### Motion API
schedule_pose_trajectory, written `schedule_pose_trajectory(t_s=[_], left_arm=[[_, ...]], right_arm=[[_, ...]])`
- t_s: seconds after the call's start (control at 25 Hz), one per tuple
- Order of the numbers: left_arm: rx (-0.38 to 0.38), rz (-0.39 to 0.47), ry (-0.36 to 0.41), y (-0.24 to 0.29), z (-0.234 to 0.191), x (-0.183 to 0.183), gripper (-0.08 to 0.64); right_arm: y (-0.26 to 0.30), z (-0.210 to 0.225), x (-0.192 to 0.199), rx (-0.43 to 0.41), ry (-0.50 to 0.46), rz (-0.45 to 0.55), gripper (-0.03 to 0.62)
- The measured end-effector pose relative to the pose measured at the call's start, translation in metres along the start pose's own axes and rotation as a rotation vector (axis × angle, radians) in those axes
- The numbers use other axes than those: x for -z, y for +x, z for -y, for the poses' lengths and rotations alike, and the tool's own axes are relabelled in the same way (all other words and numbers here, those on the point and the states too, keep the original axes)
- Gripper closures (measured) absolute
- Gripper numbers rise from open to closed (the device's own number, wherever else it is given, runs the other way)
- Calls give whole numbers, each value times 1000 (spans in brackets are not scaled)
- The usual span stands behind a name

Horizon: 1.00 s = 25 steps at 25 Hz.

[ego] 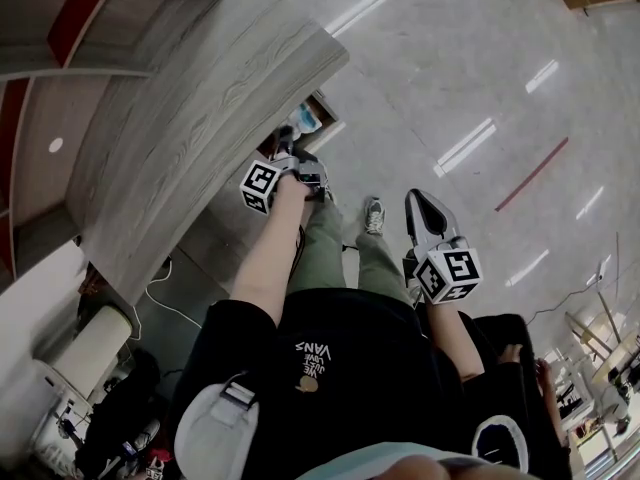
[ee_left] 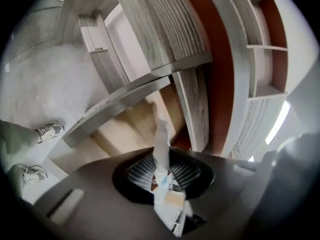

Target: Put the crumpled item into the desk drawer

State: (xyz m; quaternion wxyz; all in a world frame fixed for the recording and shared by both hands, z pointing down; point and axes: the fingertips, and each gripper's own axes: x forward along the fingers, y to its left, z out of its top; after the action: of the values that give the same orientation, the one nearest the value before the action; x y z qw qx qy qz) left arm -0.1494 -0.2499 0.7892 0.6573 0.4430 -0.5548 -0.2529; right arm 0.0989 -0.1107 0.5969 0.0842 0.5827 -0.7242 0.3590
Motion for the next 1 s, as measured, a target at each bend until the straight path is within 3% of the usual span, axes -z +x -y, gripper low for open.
schedule_pose_trajectory(t_s=[0.12, 0.28, 0.8, 1.0], left_arm=[[25, 5, -6, 4, 5, -1, 456], [-5, 6, -3, 4, 3, -1, 445], [-87, 8, 22, -4, 4, -5, 248], [-94, 4, 9, -7, 0, -3, 230]], right_arm=[[2, -1, 1, 0, 2, 0, 589], [2, -3, 2, -3, 3, -2, 589], [-3, -3, 0, -10, -1, 6, 589], [0, -4, 0, -16, -5, 8, 589]])
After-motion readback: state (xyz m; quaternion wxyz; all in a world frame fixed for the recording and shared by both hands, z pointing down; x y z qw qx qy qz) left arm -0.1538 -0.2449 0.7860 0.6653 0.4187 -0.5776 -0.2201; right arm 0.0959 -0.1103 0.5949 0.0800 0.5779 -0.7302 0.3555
